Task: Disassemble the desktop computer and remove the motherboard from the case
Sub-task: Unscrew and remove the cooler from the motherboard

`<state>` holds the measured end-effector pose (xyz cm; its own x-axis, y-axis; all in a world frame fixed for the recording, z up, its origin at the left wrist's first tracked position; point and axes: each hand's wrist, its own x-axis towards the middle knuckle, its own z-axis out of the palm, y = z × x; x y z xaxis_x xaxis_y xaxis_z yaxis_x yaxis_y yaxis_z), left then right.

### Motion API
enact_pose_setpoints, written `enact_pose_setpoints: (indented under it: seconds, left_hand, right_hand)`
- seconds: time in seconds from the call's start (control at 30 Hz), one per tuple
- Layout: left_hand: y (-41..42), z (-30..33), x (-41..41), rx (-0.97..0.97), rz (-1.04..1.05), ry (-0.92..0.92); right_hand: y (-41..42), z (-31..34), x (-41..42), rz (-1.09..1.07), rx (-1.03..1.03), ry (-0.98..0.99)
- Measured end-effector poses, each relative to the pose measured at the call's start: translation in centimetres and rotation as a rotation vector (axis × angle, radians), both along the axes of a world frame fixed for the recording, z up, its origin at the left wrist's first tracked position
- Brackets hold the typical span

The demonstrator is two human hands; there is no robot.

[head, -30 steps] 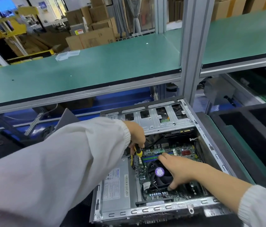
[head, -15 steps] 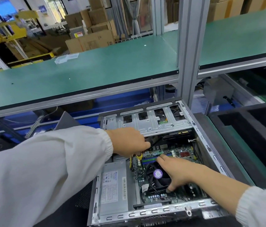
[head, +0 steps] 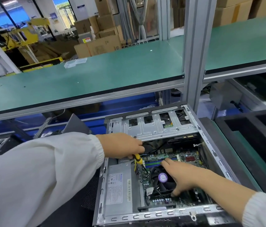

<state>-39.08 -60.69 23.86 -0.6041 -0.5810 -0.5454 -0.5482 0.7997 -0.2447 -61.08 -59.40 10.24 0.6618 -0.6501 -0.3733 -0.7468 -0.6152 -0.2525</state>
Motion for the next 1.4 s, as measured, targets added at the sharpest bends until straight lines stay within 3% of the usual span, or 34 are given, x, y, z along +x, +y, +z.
enact_pose_setpoints:
  seconds: [0.07,0.17,0.23,0.33,0.4,0.57,0.7,0.77,0.87,1.03,1.13,1.27,1.4]
  left_hand:
    - [0.1,0.0,-0.3,-0.059,-0.129,-0.004]
    - [0.4,-0.3,-1.6,-0.069,-0.013,0.059]
    - [0.1,-0.3,-2.7,-0.003,0.26,0.1]
    - [-0.5,-0.1,-3.5,0.318,0.873,0.142]
    - [-0.4,0.2,-3.1,0.379,0.992,0.098]
    - [0.7,-0.3,-1.4,0.155,0.512,0.159]
    - [1.1,-0.6,-1.2,-0.06,-0.034,0.133]
    - [1.2,-1.0,-1.3,-0.143,-0.143,0.136]
    - [1.4,-1.4,-2.5,-0.198,-0.059,0.15]
    - [1.2,-1.8,-5.5,-0.166,0.529,0.202]
    - [0.8,-1.4,-6.2,-0.125,0.661,0.165]
    - [0.9,0.3,-4.6,0.05,0.61,0.122]
    - [1.3,0.6,-3.0,0.075,0.255,0.137]
  right_hand:
    - [0.0,0.0,0.0,0.0,-0.001,0.002]
    - [-0.1,-0.2,0.0,-0.004,-0.01,-0.001]
    - [-0.1,-0.2,0.0,-0.008,-0.007,-0.003]
    - [0.0,-0.2,0.0,-0.02,0.0,-0.012]
    - [0.1,-0.1,0.0,-0.025,0.004,-0.015]
    - [0.1,0.0,0.0,-0.016,-0.002,-0.006]
    - [0.1,0.0,0.0,-0.014,0.002,0.001]
    - [0.1,0.1,0.1,-0.016,0.005,0.001]
    - [0.2,0.2,0.1,-0.014,0.006,0.005]
    - [0.2,0.2,0.1,-0.012,0.002,-0.002]
    - [0.2,0.5,0.0,-0.016,0.008,-0.009]
    - [0.4,0.9,0.0,-0.018,0.019,-0.02]
    - [0.6,1.0,-0.2,-0.01,0.023,-0.032]
